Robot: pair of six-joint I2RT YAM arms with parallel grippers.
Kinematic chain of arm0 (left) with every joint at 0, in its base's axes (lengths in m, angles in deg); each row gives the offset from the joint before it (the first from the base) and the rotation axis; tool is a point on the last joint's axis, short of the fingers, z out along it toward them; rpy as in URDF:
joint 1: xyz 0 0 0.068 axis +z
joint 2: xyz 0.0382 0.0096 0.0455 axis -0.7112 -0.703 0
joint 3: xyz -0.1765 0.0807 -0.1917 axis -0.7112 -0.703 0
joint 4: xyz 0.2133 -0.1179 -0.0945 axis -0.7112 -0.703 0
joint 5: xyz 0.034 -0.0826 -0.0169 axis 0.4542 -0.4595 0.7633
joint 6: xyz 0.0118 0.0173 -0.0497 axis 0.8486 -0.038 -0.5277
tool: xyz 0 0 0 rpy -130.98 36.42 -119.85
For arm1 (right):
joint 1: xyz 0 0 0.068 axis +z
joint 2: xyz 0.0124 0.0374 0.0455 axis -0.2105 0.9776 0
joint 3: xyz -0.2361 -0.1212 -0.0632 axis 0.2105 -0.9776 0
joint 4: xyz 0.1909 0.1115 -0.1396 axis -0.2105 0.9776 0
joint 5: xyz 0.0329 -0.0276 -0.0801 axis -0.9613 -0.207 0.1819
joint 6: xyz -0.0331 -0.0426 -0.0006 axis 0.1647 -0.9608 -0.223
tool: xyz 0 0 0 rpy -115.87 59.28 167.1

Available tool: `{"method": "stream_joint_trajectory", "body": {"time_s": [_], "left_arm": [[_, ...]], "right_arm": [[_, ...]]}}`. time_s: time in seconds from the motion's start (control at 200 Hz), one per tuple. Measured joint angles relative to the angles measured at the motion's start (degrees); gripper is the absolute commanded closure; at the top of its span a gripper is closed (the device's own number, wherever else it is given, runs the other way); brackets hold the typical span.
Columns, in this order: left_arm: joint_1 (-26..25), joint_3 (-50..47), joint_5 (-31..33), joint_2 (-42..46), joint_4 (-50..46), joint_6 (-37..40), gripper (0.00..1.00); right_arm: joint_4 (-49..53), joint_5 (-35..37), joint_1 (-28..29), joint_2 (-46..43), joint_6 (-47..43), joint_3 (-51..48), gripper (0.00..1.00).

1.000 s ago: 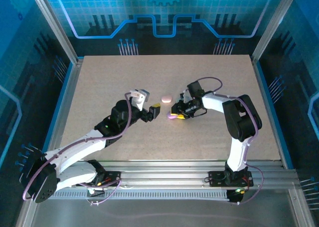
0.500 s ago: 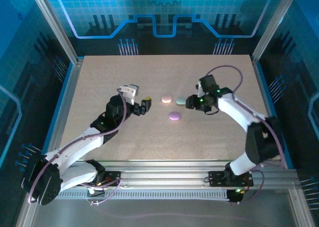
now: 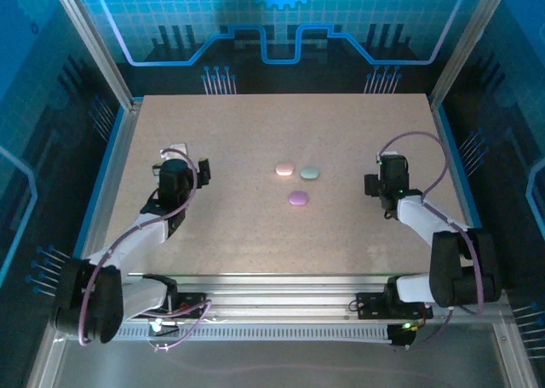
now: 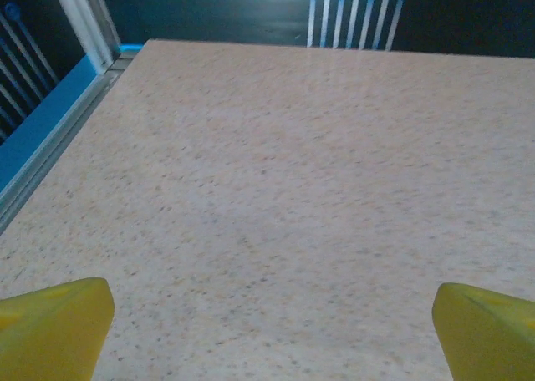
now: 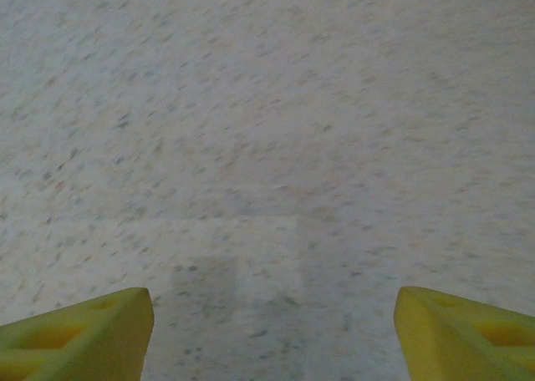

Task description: Insert the wireless bluetooth earbuds into the charging case

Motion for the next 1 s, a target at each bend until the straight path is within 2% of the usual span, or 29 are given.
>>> {"method": "stream_joint_trajectory", "body": {"time_s": [0.105,0.27,0.35,0.425,0.475,0.555,0.74,1.001], "left_arm": [[1.42,-3.63,-0.59,-4.0,6.64,0.96,0.01],[2.84,-8.68,-4.94,-10.64,19.34,2.84,0.01],[3.91,-10.47,-7.87,-13.73,26.16,3.61,0.01],[4.87,-13.18,-10.29,-18.67,36.63,4.04,0.01],[5.11,-14.75,-11.32,-21.59,40.52,4.11,0.01],[5.22,-15.41,-10.99,-22.18,40.48,3.8,0.01],[6.38,-9.92,-9.51,-21.75,38.45,2.43,0.01],[6.38,-9.81,-10.67,-21.75,37.62,2.47,0.01]], "right_arm": [[-8.31,-8.13,-0.26,1.62,-1.62,-2.49,0.22],[-25.38,-18.16,-0.31,5.49,-3.65,-6.97,0.18],[-30.97,-20.52,-0.31,6.71,-4.2,-10.14,0.15],[-33.05,-20.85,-0.31,7.61,-4.15,-11.32,0.01],[-33.99,-20.41,-0.28,7.85,-4.09,-11.28,0.0],[-35.6,-19.06,-0.28,7.93,-3.48,-11.17,0.0],[-37.24,-16.72,-0.2,7.93,-3.26,-11.1,0.0],[-38.05,-16.06,-0.13,7.93,-3.26,-11.1,0.0]]}}
